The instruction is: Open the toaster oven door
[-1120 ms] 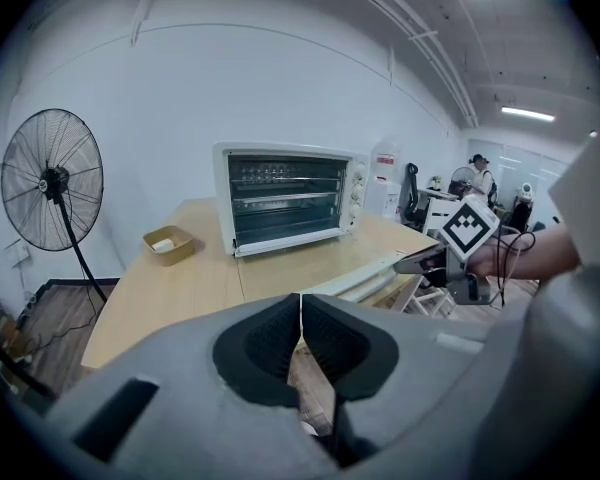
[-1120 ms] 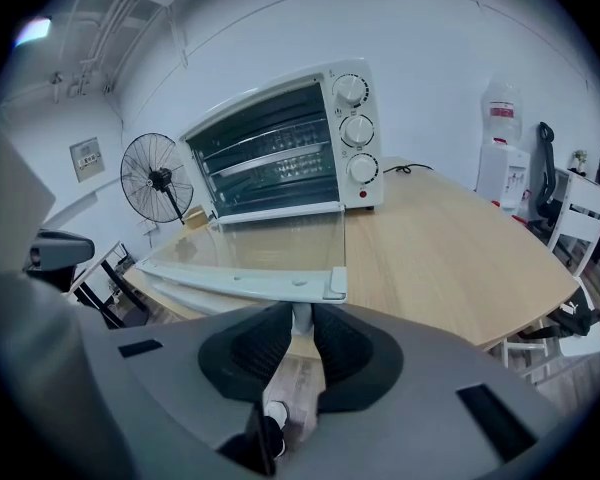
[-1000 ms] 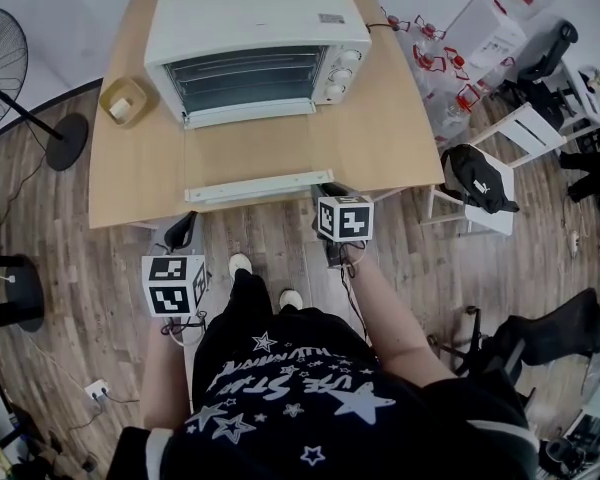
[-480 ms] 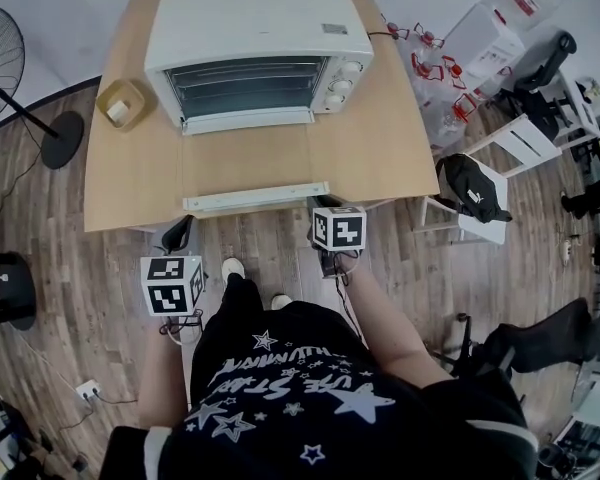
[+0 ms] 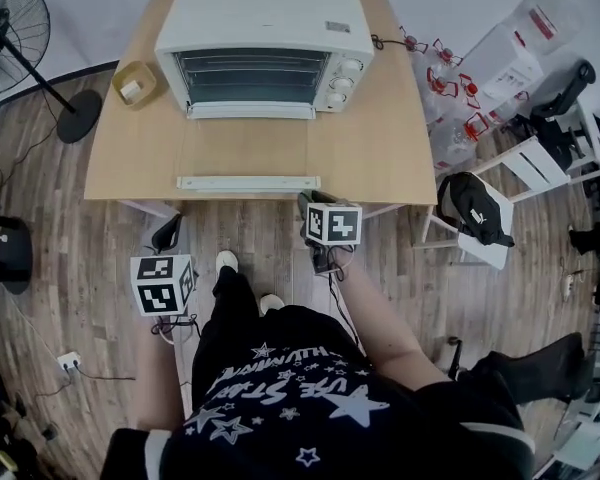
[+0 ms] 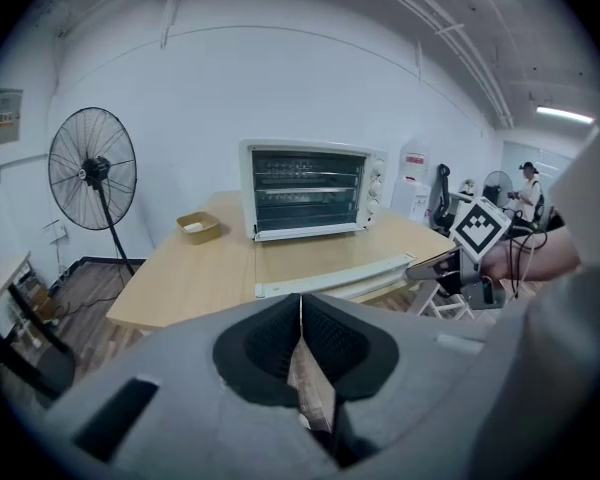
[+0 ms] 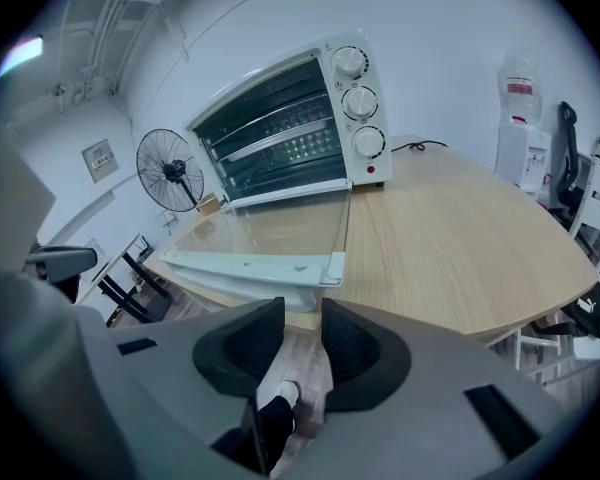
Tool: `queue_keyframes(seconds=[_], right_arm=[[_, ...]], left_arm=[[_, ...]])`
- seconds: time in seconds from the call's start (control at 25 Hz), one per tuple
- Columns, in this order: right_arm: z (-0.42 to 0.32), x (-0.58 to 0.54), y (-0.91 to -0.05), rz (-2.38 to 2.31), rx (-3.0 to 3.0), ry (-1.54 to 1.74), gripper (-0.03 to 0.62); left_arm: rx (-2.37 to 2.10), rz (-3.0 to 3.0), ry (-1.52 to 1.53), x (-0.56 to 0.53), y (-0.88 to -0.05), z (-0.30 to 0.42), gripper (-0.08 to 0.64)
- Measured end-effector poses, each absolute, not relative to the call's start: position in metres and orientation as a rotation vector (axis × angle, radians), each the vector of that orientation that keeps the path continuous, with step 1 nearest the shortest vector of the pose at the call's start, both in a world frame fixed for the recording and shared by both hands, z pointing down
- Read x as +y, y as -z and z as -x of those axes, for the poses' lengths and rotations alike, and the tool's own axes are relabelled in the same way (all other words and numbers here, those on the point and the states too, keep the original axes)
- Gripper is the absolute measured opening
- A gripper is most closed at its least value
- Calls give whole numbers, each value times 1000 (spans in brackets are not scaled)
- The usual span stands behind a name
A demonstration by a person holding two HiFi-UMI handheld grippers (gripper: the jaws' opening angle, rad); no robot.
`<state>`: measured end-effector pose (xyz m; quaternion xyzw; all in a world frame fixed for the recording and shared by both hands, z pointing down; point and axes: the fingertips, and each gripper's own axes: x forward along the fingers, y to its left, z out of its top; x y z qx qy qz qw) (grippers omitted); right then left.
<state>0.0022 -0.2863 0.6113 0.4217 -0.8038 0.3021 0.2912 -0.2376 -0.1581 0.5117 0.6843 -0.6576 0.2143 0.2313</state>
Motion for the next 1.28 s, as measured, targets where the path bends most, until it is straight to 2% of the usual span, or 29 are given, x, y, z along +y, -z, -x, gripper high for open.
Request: queue_keyframes(seconds=[0.6,0.8,0.88,1.28], right_arm=[[5,-256,-572,-1006,-2300,-742,101],[20,-244,-567,-980,-2334,-675,49],[26,-238,-565,-969,-2346,-657,7],[51,-153,-538,-770,-2460,-478,3]], left_arm=[[-1873,-1686,-551,-75,-528,213,21],[-1877,-1635,-519,-45,-541,209,21],[-1887,-1619,-497,-33,-544,208,21],[-1973,-1522,-400,71,-546,192,21]])
